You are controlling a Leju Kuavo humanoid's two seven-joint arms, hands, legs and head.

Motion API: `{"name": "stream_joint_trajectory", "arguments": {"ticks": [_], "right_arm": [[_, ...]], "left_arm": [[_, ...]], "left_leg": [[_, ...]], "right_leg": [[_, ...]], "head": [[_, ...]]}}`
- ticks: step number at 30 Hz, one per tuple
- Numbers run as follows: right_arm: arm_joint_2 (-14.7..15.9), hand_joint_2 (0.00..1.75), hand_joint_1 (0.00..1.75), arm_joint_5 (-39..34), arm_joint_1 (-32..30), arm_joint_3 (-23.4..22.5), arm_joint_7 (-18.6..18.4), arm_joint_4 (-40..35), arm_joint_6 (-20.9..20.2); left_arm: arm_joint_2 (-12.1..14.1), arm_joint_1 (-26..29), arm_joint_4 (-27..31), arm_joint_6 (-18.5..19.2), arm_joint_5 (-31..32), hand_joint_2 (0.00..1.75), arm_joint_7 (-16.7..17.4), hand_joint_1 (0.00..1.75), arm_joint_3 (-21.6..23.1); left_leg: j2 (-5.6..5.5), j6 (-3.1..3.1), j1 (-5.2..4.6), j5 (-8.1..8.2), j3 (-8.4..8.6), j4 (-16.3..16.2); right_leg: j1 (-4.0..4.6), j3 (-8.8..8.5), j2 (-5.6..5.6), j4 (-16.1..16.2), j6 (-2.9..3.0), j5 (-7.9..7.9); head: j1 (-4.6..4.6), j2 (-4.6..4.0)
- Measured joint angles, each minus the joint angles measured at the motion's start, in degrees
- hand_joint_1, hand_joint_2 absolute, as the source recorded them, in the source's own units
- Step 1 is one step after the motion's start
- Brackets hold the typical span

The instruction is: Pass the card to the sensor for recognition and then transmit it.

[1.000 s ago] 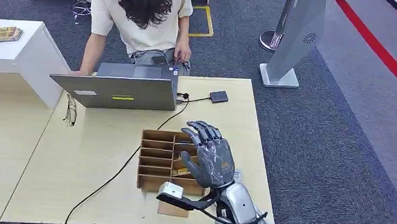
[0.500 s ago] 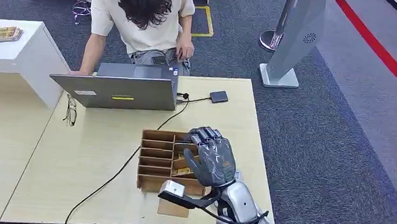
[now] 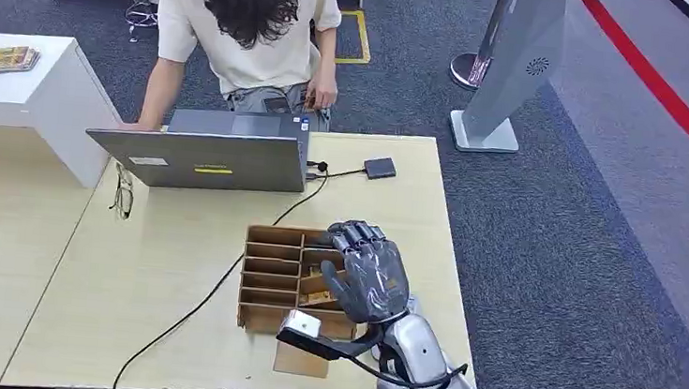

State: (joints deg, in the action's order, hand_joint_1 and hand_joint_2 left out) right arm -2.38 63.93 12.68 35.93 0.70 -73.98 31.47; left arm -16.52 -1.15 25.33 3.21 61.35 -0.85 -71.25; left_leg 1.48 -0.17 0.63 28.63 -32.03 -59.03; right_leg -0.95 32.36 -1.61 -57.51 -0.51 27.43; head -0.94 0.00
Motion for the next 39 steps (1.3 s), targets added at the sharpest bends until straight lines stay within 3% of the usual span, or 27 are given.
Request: {"name": "stream_joint_trajectory", "arguments": {"ticks": [10,29,37,39], "right_arm": [[0.0,1.75,0.84,-0.7,1.5,0.2,0.0,2.9,-1.5],[-2.1,1.75,0.68,-4.5,7.3,3.0,1.6,11.5,-2.2],[-2.6,1.75,0.75,-5.2,8.9,3.3,1.7,14.1,-2.3],[-2.6,1.75,0.84,-5.5,9.2,3.4,1.8,14.8,-2.2]], "left_arm": [[0.7,-0.4,-1.5,-0.8,-1.4,0.0,-0.3,0.0,-0.5],[1.4,-1.2,-3.3,-1.5,-3.8,0.0,0.1,0.0,-1.7],[1.4,-1.2,-3.3,-1.5,-4.7,0.0,0.4,0.0,-2.1],[1.4,-1.2,-3.3,-1.5,-4.9,0.0,0.7,0.0,-2.1]], "left_leg": [[0.0,0.0,0.0,0.0,0.0,0.0],[0.0,-0.03,0.0,-0.02,0.0,0.0],[-0.01,-0.03,0.0,-0.03,0.0,0.0],[0.0,-0.03,0.0,-0.03,0.0,0.0]], "right_leg": [[0.0,0.0,0.0,0.0,0.0,0.0],[0.01,-0.01,0.0,0.0,0.01,-0.02],[0.01,-0.01,0.0,0.0,0.01,-0.02],[0.01,-0.01,0.0,0.0,0.01,-0.02]], "head": [[0.0,0.0],[-0.02,0.0],[0.0,0.0],[0.0,0.0]]}}
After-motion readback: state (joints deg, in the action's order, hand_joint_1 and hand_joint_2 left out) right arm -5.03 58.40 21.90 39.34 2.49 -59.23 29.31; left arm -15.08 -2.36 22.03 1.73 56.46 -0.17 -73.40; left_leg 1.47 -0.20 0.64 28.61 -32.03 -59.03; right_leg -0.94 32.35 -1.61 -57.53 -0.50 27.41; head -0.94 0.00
